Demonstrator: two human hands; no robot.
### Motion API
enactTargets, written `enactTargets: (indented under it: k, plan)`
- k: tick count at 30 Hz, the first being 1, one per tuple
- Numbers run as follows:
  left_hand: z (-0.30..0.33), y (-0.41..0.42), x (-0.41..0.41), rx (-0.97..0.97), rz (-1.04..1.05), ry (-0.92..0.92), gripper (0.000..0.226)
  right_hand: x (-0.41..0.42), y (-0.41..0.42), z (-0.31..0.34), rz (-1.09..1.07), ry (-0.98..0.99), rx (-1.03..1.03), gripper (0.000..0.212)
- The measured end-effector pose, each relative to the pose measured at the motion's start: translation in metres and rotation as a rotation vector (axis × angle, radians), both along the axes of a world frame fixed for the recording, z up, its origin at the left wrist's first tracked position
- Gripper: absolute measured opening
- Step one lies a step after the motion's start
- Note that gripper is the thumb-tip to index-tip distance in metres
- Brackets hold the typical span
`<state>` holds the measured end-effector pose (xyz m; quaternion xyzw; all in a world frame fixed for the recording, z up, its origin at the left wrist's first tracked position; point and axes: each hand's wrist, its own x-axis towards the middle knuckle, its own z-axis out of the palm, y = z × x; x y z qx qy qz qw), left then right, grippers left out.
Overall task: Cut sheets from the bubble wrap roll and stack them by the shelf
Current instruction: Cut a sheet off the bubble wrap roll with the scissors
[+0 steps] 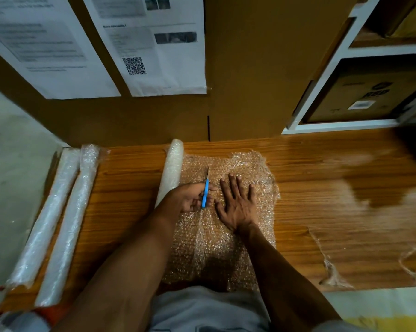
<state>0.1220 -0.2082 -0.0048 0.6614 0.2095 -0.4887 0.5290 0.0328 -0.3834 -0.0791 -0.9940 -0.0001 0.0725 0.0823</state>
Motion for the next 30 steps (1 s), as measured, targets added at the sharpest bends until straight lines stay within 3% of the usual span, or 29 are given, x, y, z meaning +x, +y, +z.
enactTargets:
  k: [7,17,21,25,30]
  plan:
    - [-0.003,-0.008,0.015,0.01,-0.016,-0.008,0.032,0.001,0.0,0.002,-0.004,0.007,0.009,0.078]
    - [-0.028,-0.015,0.024,0.064,0.075,-0.137,0.013,0.002,-0.001,-0.001,-0.004,0.015,0.012,0.079]
    - [-0.025,-0.015,0.028,0.055,0.11,-0.172,0.017,0.002,-0.001,0.002,-0.008,0.018,0.019,0.078]
    - [-0.018,-0.012,0.029,0.01,0.064,-0.109,0.009,0.001,0.0,0.005,-0.01,0.01,0.021,0.078]
    - [-0.009,-0.013,0.034,-0.039,0.007,-0.042,0.023,0.001,-0.001,0.004,-0.005,0.02,0.011,0.079]
